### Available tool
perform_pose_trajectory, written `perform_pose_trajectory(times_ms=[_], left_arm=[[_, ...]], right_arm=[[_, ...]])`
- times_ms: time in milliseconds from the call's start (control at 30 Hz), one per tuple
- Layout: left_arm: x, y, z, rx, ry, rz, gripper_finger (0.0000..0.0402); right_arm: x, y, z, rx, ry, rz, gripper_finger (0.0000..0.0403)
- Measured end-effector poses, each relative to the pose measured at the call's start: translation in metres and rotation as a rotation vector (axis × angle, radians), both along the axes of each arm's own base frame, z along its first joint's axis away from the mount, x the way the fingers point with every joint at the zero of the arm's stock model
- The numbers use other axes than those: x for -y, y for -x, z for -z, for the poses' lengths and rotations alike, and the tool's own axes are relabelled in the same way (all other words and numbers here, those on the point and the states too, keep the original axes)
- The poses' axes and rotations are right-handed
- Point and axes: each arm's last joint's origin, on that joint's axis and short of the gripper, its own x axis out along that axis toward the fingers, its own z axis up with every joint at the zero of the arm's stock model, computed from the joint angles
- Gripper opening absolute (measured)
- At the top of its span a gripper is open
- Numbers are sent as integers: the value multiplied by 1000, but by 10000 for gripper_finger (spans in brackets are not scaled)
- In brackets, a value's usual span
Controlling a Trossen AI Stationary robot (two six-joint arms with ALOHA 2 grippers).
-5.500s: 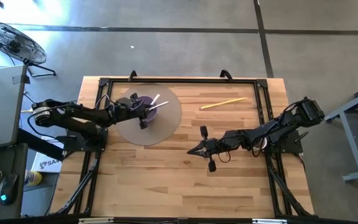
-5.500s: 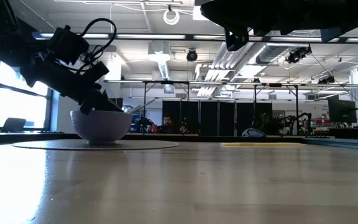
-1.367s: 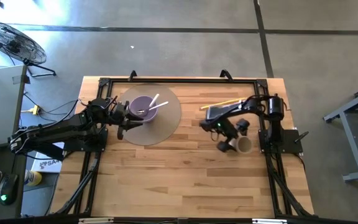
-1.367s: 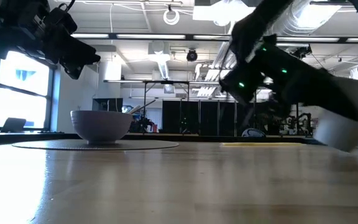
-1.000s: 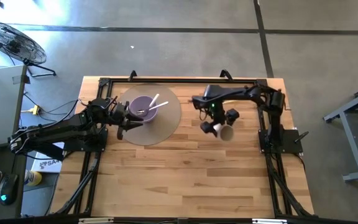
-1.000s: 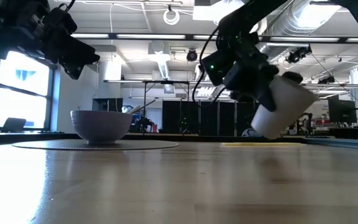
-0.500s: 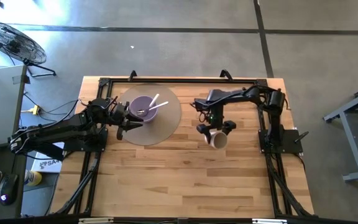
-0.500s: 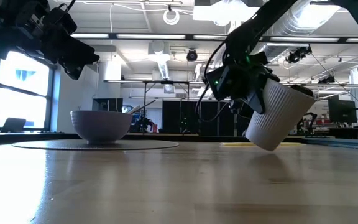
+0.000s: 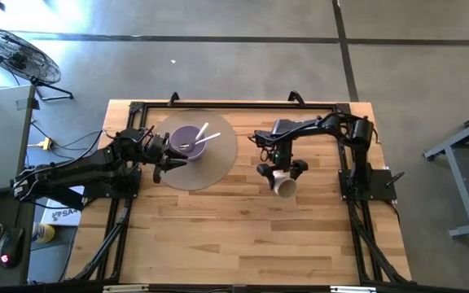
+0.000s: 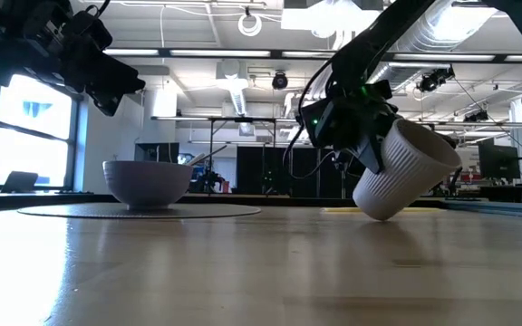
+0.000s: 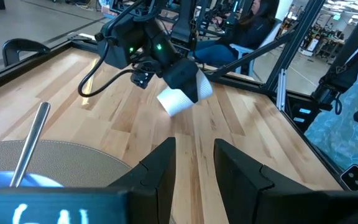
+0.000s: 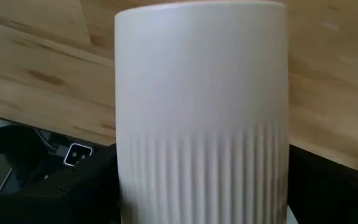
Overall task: Pick & Place Utensil
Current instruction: Put the white cup on the brown mat to the top right of the violet bowl
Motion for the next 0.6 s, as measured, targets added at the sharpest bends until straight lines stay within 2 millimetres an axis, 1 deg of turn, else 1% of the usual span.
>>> perform_pose_trajectory(times_ms=[167,367,433,533,600], left_arm=[[0,0,0,0,0,0,106],[0,0,0,0,0,-1,106],[0,0,0,-1,0,-1,106],[0,0,0,-2,0,-2,106],[0,0,0,-2,0,-4,106]], right_arm=[[0,0,0,2,-15,8,363],[-1,0,-2,13,-44,12,328],[-4,0,-7,38,-50,4,323],[-11,1,-20,73,-46,-11,321],[-17,3,-29,67,-45,-15,320]])
